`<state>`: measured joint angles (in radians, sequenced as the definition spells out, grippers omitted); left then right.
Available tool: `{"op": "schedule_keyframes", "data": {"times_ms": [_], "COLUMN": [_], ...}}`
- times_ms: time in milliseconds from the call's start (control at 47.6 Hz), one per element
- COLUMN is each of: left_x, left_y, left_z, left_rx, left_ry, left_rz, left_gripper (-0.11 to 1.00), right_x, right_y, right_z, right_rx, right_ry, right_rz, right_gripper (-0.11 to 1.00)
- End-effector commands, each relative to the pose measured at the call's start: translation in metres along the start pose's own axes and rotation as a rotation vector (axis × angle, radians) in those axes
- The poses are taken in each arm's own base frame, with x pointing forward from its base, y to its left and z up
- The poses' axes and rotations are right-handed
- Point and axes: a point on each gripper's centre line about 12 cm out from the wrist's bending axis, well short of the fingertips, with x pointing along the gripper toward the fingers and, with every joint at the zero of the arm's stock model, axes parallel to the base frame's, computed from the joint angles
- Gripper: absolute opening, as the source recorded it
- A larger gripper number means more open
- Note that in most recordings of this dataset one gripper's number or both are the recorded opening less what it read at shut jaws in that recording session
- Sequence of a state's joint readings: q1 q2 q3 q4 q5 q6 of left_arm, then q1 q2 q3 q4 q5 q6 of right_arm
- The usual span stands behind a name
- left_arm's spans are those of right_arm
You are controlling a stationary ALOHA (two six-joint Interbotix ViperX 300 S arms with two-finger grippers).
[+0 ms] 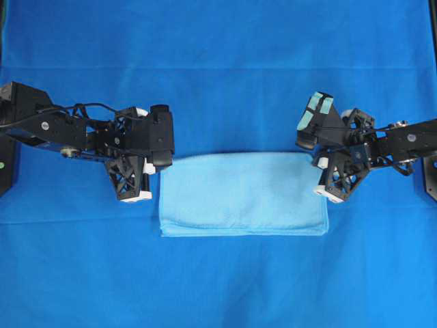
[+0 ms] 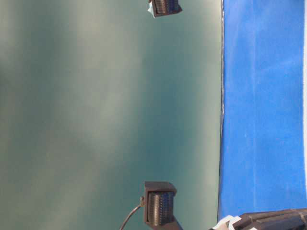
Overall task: Fold the light blue towel.
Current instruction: 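Lift the towel ends and swing the right gripper toward the top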
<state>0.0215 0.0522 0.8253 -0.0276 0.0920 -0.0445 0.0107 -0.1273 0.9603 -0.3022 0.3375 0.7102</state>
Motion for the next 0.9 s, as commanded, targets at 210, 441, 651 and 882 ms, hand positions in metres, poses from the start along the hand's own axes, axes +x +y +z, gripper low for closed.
{"op": "schedule_keyframes", "data": {"times_ms": [210, 441, 651, 882], "left_x": [-0.044, -0.086, -0.110, -0.121], "left_y": [-0.007, -0.015, -0.024, -0.027], "left_z": [0.041, 0.065, 0.075, 0.077], "left_rx": [0.010, 0.008, 0.027, 0.034], "left_ry": [-0.036, -0.096, -0.133, -0.161], "left_rz": [-0.013, -0.031, -0.052, -0.060], "left_gripper": [0.04, 0.04, 0.04, 0.04], "right_x": [-0.055, -0.096, -0.124, -0.126], "right_y": [0.007, 0.020, 0.036, 0.035], "right_z": [0.024, 0.031, 0.037, 0.038], "right_rx": [0.009, -0.015, -0.040, -0.045], "right_ry": [-0.091, -0.126, -0.153, -0.155], "right_rz": [0.004, 0.016, 0.041, 0.030], "right_gripper": [0.02, 0.02, 0.02, 0.02]}}
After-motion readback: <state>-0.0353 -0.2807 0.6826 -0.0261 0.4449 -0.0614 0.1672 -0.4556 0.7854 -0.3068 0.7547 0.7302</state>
